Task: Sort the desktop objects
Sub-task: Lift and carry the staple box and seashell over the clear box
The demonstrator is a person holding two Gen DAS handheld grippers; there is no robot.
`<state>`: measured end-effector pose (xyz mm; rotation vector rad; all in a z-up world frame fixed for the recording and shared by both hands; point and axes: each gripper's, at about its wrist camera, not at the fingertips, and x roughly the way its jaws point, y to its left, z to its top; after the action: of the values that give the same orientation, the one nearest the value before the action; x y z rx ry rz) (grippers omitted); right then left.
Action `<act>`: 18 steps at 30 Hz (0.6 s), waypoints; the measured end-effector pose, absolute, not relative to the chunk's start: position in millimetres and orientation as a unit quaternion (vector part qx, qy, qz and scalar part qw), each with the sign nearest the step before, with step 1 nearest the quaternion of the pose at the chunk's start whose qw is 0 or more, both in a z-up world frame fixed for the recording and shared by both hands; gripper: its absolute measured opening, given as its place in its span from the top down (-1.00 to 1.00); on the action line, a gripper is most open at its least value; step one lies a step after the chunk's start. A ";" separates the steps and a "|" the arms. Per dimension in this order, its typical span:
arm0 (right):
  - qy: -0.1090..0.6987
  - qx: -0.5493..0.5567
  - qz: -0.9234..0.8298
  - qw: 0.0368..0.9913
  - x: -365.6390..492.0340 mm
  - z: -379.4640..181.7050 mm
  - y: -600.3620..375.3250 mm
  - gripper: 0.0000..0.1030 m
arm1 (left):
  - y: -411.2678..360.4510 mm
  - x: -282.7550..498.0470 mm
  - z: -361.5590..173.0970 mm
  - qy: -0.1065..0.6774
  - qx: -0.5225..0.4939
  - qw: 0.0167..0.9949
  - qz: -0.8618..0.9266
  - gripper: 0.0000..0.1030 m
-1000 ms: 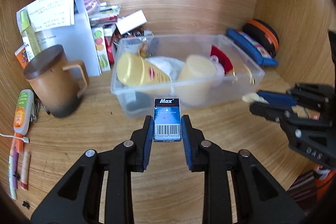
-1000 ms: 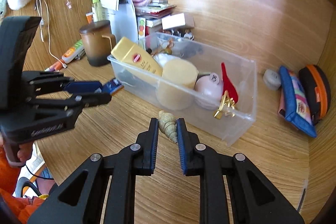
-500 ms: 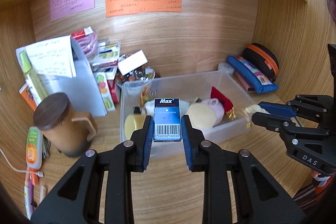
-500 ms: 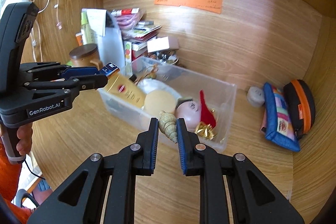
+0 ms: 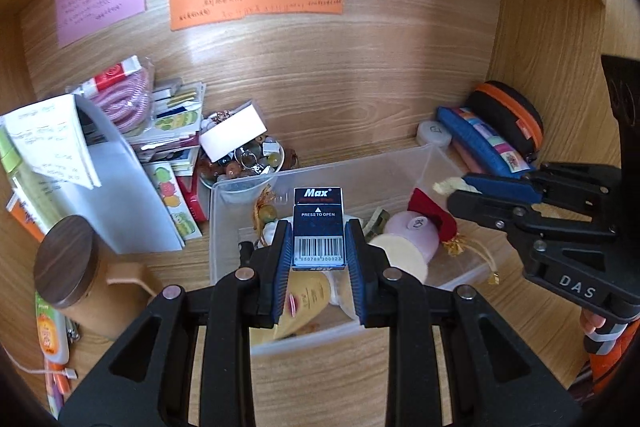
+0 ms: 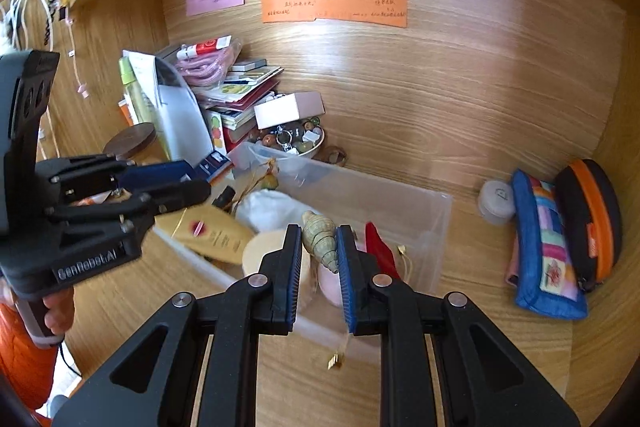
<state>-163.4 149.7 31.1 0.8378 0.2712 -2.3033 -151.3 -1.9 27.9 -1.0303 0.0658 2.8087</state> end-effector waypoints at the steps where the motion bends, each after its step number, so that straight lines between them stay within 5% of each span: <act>1: 0.107 0.322 -0.881 0.331 -168.4 29.8 146.0 0.69 | -1.7 -155.7 26.0 0.022 -0.347 0.075 0.935 0.49; 18: 0.118 0.383 -0.853 0.334 -228.7 -26.8 102.1 0.69 | 5.6 -206.1 -18.7 0.050 -0.390 0.080 0.916 0.49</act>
<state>-228.7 102.1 -26.8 1.0003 0.3085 -2.2266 -206.1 5.6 -18.7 -1.1669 0.1485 2.7391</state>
